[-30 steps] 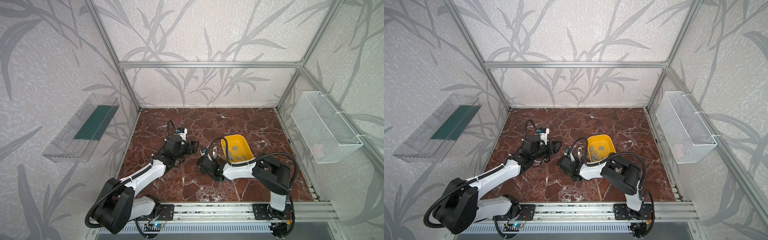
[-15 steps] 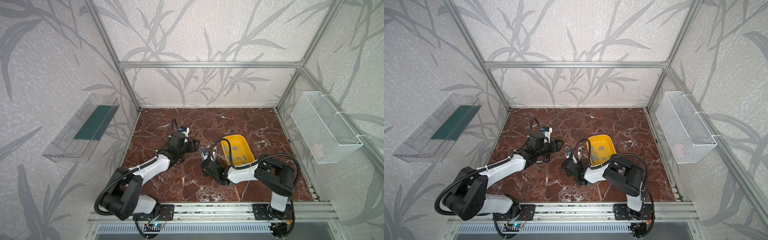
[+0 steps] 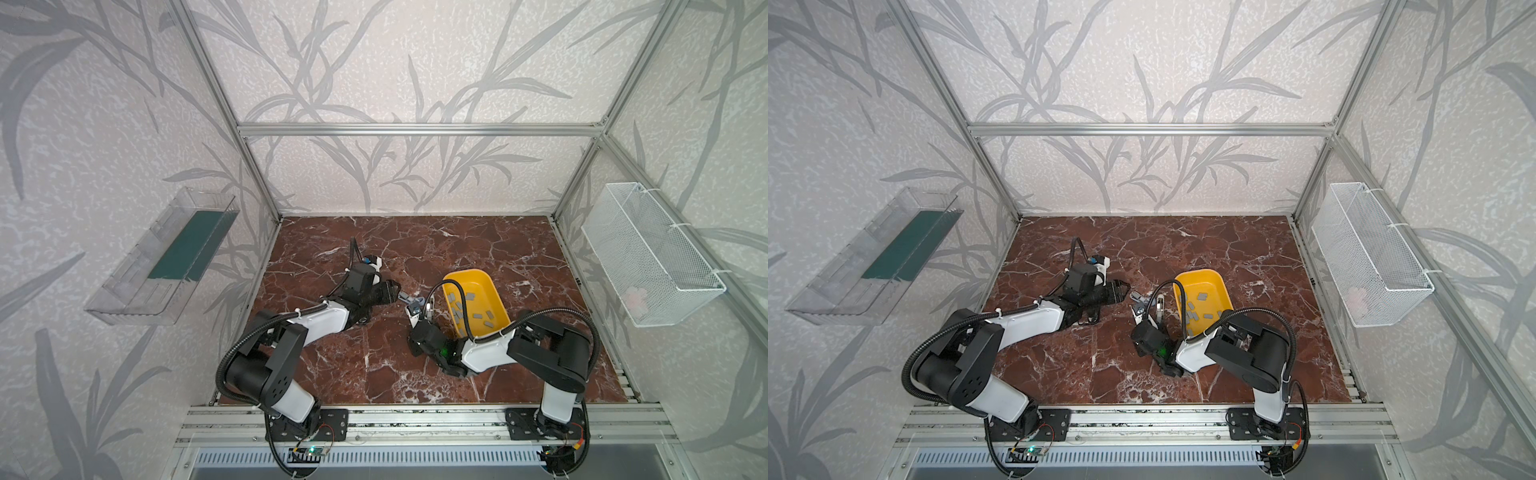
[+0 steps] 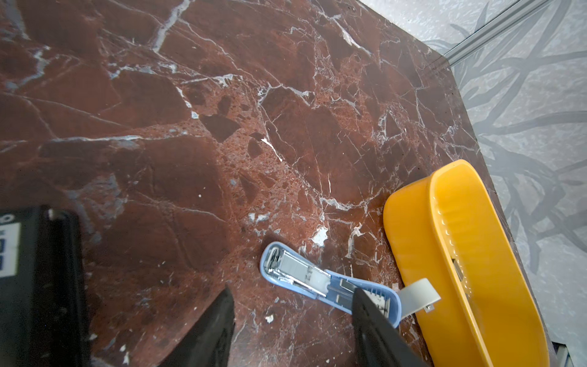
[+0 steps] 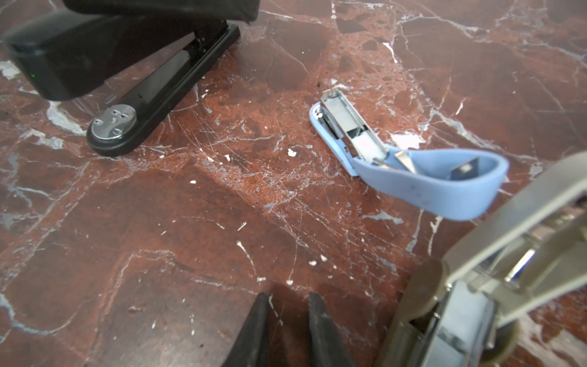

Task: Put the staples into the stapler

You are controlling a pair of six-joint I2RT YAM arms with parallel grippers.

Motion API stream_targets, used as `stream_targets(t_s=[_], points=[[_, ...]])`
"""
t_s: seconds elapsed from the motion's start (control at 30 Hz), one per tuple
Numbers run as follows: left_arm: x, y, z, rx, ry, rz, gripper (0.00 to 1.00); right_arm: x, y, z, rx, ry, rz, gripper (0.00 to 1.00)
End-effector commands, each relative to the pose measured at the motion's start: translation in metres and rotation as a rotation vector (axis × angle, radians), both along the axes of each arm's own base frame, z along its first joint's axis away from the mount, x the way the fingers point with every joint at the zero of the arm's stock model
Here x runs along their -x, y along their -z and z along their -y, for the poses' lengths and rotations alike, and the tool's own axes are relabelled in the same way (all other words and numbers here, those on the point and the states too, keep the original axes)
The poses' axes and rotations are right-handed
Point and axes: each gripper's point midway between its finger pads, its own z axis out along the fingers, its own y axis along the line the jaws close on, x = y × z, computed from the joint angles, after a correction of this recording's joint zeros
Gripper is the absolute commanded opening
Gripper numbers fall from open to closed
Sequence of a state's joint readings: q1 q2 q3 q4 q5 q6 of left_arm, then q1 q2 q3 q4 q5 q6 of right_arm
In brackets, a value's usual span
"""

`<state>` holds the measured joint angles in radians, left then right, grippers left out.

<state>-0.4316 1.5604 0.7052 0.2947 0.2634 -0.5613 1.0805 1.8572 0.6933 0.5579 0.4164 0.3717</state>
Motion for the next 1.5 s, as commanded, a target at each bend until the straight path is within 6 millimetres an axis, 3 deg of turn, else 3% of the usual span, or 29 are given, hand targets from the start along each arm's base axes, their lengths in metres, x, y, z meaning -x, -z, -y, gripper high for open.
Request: stream_targets(t_s=[0.0, 0.27, 0.5, 0.93, 1.0, 1.07, 1.1, 1.33, 1.47], points=[[-0.010, -0.021, 0.001, 0.031, -0.018, 0.061, 0.61, 0.009, 0.023, 0.021, 0.089, 0.016, -0.055, 0.36], [-0.006, -0.035, -0.006, 0.028, -0.035, 0.090, 0.61, -0.009, 0.013, 0.016, 0.044, 0.096, -0.132, 0.39], [0.001, -0.047, -0.015, 0.016, -0.049, 0.119, 0.62, -0.045, 0.016, 0.029, 0.065, 0.215, -0.166, 0.39], [0.007, -0.056, -0.025, 0.001, -0.065, 0.147, 0.62, -0.098, 0.007, 0.010, 0.079, 0.254, -0.161, 0.31], [0.007, -0.057, -0.027, -0.002, -0.067, 0.150, 0.61, -0.100, 0.006, 0.007, 0.083, 0.240, -0.155, 0.35], [0.008, -0.058, -0.028, -0.004, -0.068, 0.151, 0.62, -0.103, 0.003, 0.004, 0.086, 0.230, -0.148, 0.46], [0.008, -0.059, -0.029, -0.004, -0.070, 0.153, 0.62, -0.103, 0.001, 0.002, 0.085, 0.220, -0.141, 0.50], [0.010, -0.058, -0.034, -0.006, -0.079, 0.154, 0.62, -0.105, -0.038, -0.005, 0.018, 0.145, -0.037, 0.48], [0.010, -0.058, -0.034, 0.001, -0.078, 0.152, 0.62, -0.108, -0.051, -0.006, 0.014, 0.140, -0.002, 0.48]])
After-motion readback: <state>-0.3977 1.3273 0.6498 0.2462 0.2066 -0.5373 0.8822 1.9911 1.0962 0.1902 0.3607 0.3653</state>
